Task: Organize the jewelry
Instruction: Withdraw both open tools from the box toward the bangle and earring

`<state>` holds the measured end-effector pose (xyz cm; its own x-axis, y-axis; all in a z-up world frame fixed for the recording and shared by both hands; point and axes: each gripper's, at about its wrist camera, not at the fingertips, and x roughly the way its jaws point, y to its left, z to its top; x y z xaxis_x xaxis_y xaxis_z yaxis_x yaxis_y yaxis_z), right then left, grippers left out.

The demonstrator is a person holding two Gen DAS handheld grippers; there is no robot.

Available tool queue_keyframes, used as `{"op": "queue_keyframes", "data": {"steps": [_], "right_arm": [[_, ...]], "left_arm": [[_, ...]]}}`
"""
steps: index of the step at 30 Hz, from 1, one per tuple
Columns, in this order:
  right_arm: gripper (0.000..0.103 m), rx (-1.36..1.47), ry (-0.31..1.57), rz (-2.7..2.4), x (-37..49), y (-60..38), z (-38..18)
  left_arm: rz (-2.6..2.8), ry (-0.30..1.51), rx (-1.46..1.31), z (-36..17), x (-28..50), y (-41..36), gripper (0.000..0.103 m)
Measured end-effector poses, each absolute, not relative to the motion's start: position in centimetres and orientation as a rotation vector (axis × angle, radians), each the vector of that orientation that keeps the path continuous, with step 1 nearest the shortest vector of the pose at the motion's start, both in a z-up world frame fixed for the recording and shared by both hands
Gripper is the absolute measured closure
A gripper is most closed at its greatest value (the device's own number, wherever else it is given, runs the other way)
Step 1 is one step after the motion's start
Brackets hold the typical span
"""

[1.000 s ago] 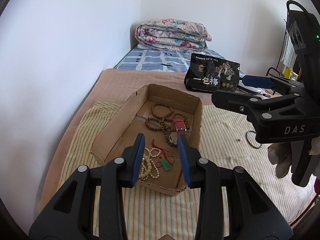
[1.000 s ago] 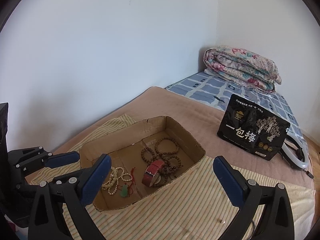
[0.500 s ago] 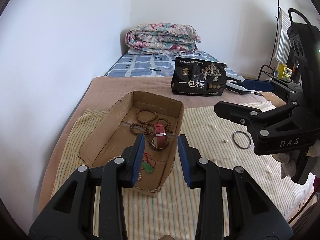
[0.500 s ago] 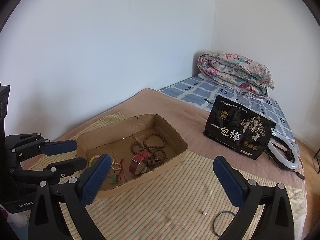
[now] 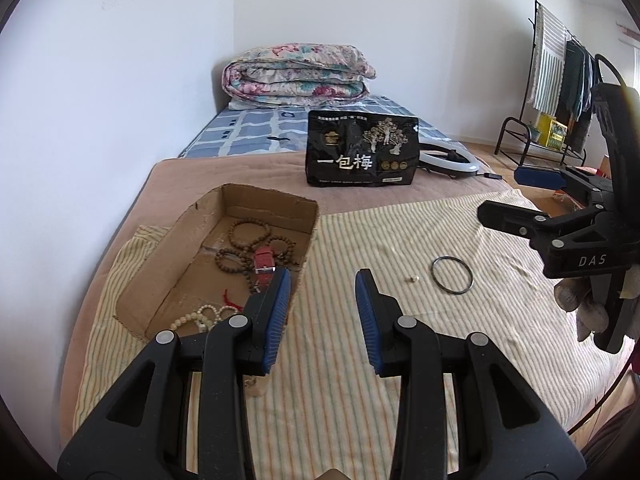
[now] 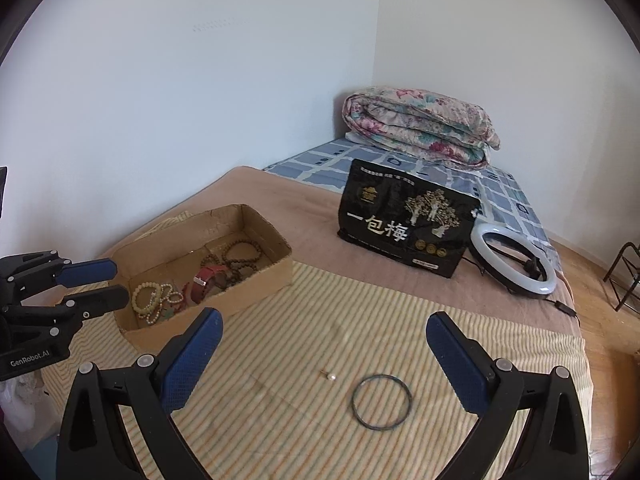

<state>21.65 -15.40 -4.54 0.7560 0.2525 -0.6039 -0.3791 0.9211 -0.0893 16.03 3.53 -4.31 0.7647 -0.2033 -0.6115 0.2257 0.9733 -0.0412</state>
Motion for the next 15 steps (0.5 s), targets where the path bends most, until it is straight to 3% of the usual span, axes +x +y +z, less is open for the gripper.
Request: {"op": "queue_keyframes", "data": {"steps": [5,7,8,15], "right_arm": [[0.0,-0.176,0.651,0.298,21.4,-19.2,-5.1],[0.0,-0.155,0.66,0.275,21.4,-20.8,-5.4],[0.0,-0.144,0.664,0.26,21.4,-21.6,-5.5],[0.0,-0.079,0.711,0.195,21.6,-26.5,-6.9]], "left_arm": [[-0.26,0.675,0.047,-4.7,16.2,1.8,0.068],[-0.272,0.674,0.048,-4.9,16.2,1.2,0.052],[-0.276,0.671,0.05,-4.9,16.1,0.8,0.049],[-0.312,0.687,0.066,-5.6,16.4,-1.3,0.049]]}}
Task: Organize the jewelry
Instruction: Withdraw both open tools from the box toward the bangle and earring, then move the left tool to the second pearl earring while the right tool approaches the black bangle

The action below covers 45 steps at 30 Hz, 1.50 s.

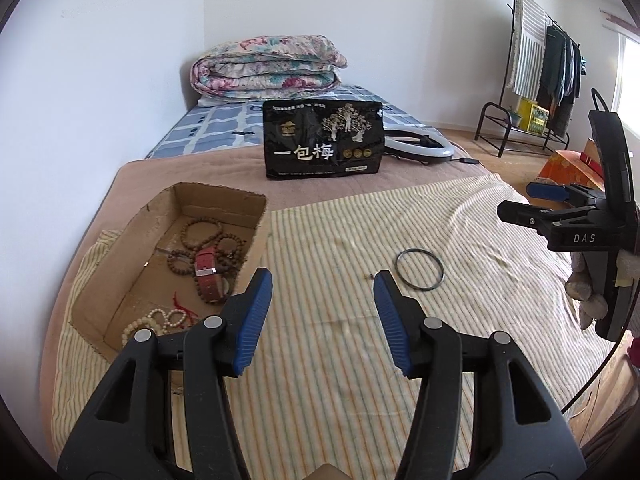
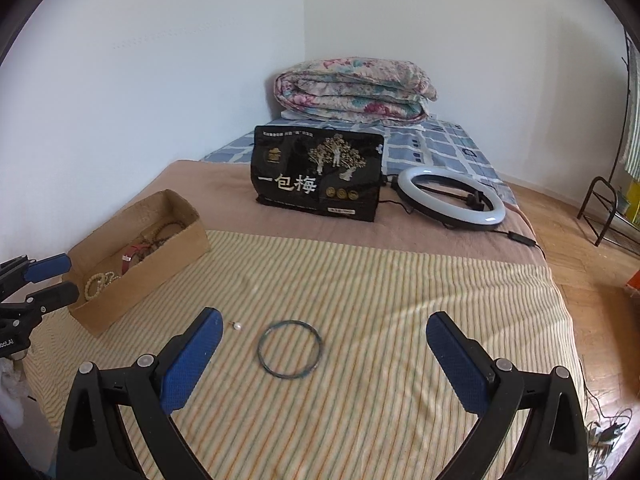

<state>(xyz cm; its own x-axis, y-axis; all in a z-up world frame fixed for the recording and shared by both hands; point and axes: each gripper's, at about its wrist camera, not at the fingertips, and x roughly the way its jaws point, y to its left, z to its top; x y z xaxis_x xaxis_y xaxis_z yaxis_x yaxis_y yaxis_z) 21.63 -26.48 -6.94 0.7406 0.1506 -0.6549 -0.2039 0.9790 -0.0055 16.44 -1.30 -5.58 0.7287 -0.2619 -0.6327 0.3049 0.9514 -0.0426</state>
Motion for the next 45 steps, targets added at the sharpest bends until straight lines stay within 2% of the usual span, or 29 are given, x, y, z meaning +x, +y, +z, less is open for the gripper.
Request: {"op": "queue_keyframes", "data": {"steps": [15,17,19,25,33,36,38,45], "right_arm": [[0.003,-0.085,0.839,0.294,22.4,-26.7,-12.8],[0.004,-0.083,0.857,0.315,22.7,-26.3,-13.6],[0.008,-0.082,0.872,0.328,23.1,-26.0,-14.2],[0.014,-0.064,0.916,0.364,24.7,-25.3,-16.1],[0.021,-0.068,0.952,0.395,26.1,-24.7,-17.9],[0.021,-0.072,0.957,0.394,26.4,-24.7,-18.3],[0.022,-0.073,0.956,0.392,26.5,-24.7,-18.4],[0.023,-0.083,0.957,0.398,27.0,-24.3,-18.8]], "left_arm": [[-0.407,0.77,0.072,-9.2,19.4,-5.5,0.049],[-0.43,0.786,0.063,-9.8,20.1,-5.9,0.054],[-0.442,0.811,0.056,-10.5,20.8,-6.3,0.064],[-0.483,0.866,0.031,-12.7,23.1,-7.8,0.072],[-0.475,0.906,0.056,-15.4,25.6,-9.2,0.072],[-0.463,0.914,0.056,-16.1,26.4,-9.5,0.073],[-0.46,0.917,0.058,-16.5,26.8,-9.6,0.078],[-0.446,0.923,0.066,-17.4,27.4,-9.9,0.079]]}}
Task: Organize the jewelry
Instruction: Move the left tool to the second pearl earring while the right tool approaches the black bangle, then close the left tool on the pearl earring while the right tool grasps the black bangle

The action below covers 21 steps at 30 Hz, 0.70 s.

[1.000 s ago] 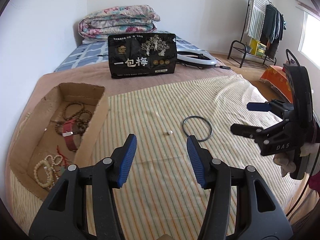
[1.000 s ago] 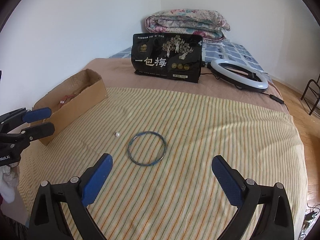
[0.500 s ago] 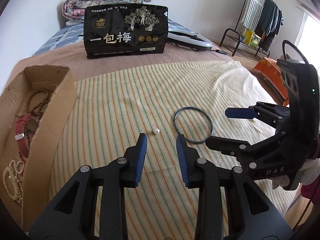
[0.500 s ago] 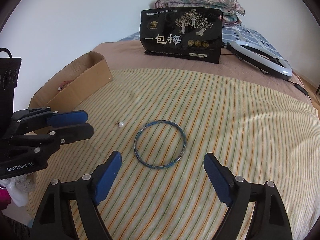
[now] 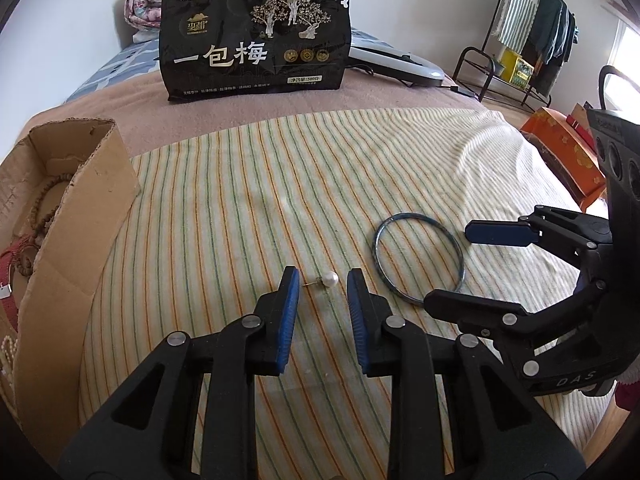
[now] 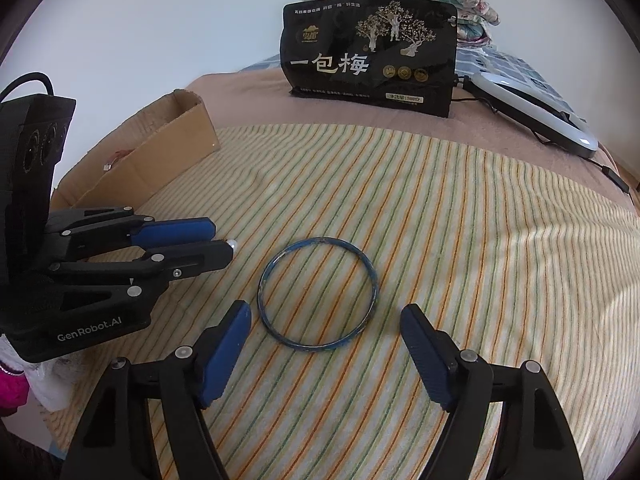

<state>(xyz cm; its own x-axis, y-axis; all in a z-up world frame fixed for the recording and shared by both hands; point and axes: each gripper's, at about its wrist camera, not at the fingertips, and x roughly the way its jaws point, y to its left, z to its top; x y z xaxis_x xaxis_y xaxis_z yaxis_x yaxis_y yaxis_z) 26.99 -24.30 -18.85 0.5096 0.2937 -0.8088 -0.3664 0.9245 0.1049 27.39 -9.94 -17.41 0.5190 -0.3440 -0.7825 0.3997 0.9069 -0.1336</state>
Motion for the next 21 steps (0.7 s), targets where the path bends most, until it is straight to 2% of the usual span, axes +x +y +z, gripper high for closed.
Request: {"op": "queue_keyframes", "data": {"steps": [4,7,17,21], "right_arm": [[0.023,-0.092,0.955,0.401,27.2,-24.1,-18.9],[0.023,-0.104,0.954,0.4,27.3,-23.8,-19.0],[0.023,-0.164,0.959,0.39,27.9,-22.4,-19.6],[0.03,-0.2,0.958,0.377,28.0,-21.9,-19.7]], "left_arm": [[-0.447,0.923,0.075,-17.8,27.6,-10.0,0.079],[-0.442,0.923,0.085,-18.0,27.6,-10.2,0.087],[-0.443,0.92,0.085,-18.2,27.8,-10.2,0.087],[-0.442,0.919,0.086,-18.1,27.7,-10.2,0.087]]}}
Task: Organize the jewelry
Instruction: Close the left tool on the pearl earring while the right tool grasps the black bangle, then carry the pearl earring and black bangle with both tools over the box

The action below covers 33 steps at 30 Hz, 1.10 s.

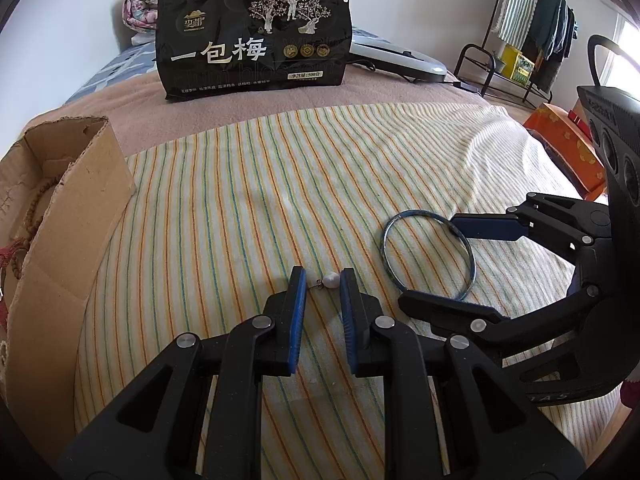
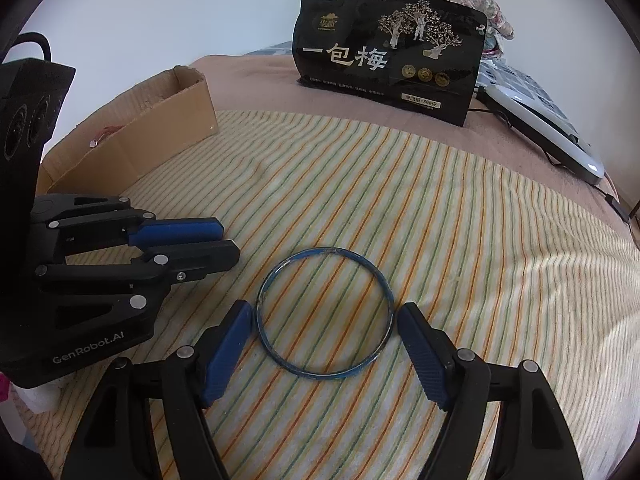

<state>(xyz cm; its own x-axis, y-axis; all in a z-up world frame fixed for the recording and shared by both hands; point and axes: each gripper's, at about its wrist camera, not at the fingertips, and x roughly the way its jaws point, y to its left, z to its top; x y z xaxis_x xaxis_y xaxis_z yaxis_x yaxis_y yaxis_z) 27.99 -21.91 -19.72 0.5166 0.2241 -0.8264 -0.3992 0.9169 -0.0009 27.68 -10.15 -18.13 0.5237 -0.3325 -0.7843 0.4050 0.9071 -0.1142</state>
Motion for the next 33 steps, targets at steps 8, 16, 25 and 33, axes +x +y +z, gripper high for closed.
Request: {"op": "queue_keyframes", "data": {"steps": [8,16,25,33], "right_arm": [[0.03,-0.194,0.954,0.376,27.9,-22.0,-19.5],[0.03,-0.166,0.939,0.376,27.3,-22.2,-18.6],[0.03,-0.163,0.899,0.371,26.1,-22.2,-16.3],[0.03,-0.169,0.855,0.364,24.6,-21.6,-13.6]], "left_arm": [[-0.435,0.912,0.09,-17.8,27.7,-10.0,0.087],[-0.427,0.883,0.091,-16.5,26.9,-9.2,0.088],[-0.421,0.837,0.086,-14.1,25.2,-8.4,0.087],[-0.411,0.784,0.09,-11.5,23.2,-7.6,0.088]]}}
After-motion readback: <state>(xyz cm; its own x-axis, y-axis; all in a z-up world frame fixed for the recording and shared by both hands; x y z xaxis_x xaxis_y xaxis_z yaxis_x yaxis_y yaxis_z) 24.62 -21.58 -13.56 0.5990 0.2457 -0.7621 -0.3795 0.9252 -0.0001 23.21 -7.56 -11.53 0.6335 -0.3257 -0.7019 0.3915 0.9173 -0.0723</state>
